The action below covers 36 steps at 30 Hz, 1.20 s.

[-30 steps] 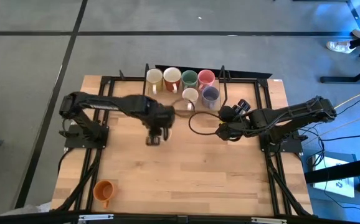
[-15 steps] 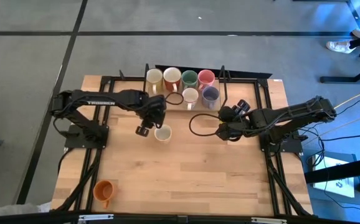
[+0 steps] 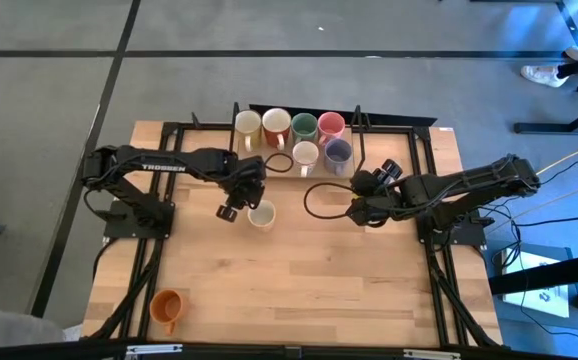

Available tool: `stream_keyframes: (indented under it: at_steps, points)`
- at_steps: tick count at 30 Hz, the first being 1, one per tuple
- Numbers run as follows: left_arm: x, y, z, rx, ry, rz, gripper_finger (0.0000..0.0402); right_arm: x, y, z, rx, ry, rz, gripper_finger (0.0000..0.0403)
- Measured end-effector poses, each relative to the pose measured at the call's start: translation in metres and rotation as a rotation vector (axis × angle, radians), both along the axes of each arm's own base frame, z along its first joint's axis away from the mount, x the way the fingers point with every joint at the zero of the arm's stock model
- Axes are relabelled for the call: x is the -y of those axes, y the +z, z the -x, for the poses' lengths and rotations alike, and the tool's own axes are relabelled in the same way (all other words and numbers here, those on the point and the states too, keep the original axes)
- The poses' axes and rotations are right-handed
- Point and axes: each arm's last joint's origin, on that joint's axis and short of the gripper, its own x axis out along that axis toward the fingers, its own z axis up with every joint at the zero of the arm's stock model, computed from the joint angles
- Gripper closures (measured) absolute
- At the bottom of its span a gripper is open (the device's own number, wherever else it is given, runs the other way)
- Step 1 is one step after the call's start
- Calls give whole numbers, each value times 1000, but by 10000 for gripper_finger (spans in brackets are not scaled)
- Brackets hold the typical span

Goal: Place coffee mugs
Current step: Put the red patterned mug on the shelf

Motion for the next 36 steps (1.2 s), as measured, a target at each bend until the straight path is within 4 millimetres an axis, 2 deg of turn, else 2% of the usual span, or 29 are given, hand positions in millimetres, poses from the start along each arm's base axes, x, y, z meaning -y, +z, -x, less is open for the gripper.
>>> stream_keyframes:
  at_steps: [13, 17, 23, 29, 33, 36]
  points:
    - [-1, -16, -13, -6, -60, 35, 285, 0, 0, 0, -2, 0, 3, 189]
    - [3, -17, -12, -22, -13, 63, 288, 0, 0, 0, -3, -1, 4, 189]
    - [13, -17, -14, -21, 144, 122, 336, 1, 0, 0, 0, -5, 21, 189]
    - [24, -15, -16, -8, 426, 157, 336, 1, 1, 0, 3, -10, 37, 189]
    - [28, -4, -13, 48, 676, 182, 336, 1, 1, 0, 3, -10, 37, 189]
    - [26, 14, -17, 145, 867, 180, 336, 1, 1, 0, 5, -13, 46, 189]
